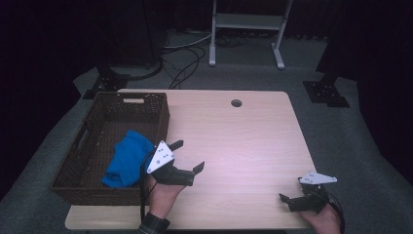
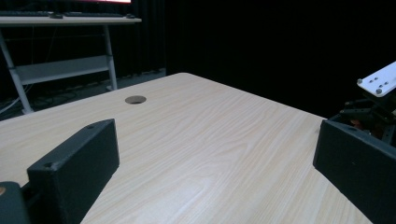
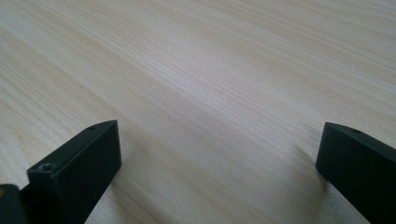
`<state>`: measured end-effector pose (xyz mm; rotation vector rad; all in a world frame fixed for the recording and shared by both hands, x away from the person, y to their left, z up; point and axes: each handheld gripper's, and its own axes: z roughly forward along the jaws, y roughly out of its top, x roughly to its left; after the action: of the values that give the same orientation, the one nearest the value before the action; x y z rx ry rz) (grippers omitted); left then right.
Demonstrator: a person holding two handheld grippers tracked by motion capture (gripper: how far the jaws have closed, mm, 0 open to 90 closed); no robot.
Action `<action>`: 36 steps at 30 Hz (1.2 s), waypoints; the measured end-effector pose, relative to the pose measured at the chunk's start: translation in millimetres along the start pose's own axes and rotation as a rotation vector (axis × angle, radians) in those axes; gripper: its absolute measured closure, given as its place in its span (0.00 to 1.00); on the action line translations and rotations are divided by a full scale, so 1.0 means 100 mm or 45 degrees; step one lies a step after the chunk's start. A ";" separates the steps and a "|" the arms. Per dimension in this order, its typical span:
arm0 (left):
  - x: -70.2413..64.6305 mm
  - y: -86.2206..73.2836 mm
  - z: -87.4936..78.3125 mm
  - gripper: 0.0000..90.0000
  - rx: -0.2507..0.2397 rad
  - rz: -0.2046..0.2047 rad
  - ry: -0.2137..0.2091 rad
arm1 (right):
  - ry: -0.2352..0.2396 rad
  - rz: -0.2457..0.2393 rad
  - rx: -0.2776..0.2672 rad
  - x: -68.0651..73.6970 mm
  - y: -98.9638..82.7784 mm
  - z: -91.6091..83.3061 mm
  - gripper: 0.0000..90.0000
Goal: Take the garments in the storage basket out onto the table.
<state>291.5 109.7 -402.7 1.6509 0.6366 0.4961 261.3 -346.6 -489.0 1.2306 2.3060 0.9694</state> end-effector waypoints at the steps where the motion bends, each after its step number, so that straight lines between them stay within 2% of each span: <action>1: 0.00 0.00 0.00 0.00 0.001 0.002 0.000 | 0.000 0.000 0.000 0.00 0.00 0.00 0.00; 20: -0.03 0.12 0.01 0.00 -0.008 0.017 -0.021 | 0.000 0.000 0.000 0.00 0.00 0.00 0.00; 30: 0.01 0.20 -0.04 0.00 -0.020 0.034 -0.003 | 0.000 0.000 0.000 0.00 0.00 0.00 0.00; 36: 0.01 0.24 -0.04 0.00 -0.024 0.038 -0.011 | 0.000 0.000 0.000 0.00 0.00 0.00 0.00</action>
<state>293.1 110.7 -378.1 1.6458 0.5995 0.5151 261.3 -346.6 -489.0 1.2304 2.3059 0.9694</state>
